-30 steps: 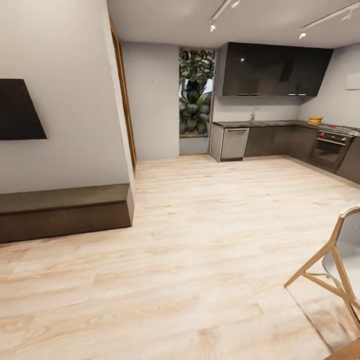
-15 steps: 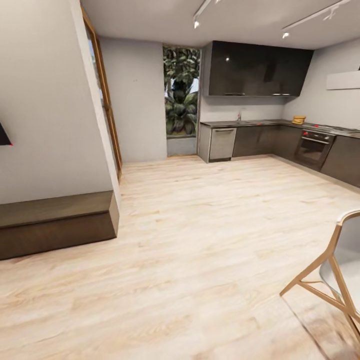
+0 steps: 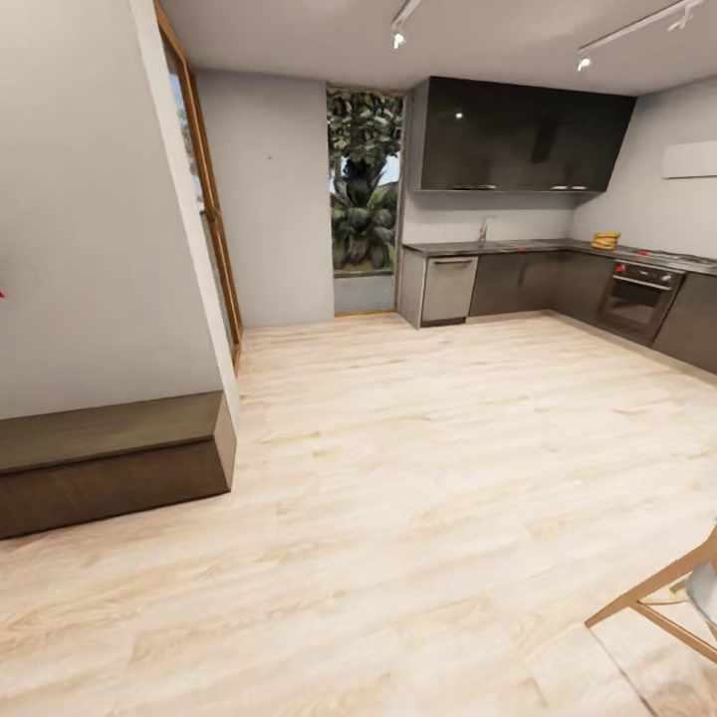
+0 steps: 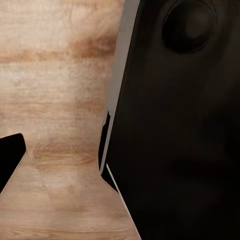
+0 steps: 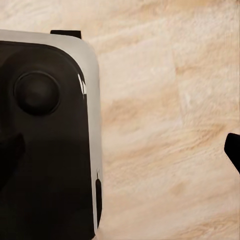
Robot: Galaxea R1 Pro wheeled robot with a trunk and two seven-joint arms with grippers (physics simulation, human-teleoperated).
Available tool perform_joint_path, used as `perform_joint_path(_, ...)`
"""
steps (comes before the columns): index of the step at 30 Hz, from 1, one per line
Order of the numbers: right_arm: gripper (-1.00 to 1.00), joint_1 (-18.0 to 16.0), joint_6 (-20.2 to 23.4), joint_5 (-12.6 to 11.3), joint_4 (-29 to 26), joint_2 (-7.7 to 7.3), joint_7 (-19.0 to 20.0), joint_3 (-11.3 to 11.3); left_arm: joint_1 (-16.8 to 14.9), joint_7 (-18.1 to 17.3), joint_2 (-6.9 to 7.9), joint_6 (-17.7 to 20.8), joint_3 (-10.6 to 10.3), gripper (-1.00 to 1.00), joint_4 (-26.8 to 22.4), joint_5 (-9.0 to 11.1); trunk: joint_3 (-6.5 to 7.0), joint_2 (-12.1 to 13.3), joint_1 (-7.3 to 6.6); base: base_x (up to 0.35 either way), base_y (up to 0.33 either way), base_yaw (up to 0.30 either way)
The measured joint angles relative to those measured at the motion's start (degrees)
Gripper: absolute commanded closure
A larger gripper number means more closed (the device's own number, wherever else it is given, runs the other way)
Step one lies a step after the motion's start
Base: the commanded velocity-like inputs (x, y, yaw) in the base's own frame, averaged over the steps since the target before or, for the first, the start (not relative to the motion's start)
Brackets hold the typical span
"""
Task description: In the kitchen, take the popcorn bag from the countertop, put it into the microwave, and heat it until the popcorn is cooked so the cooked popcorn ends up inside the bag.
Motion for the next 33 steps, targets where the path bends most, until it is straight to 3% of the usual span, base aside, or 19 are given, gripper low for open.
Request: perform_joint_path(33, -1.00, 0.00, 0.01, -0.03, 0.00, 0.00, -0.01, -0.04, 0.00, 0.00, -0.09, 0.00, 0.00, -1.00, 0.00, -0.02, 0.00, 0.00, 0.00, 0.333, 0.102, 0.000)
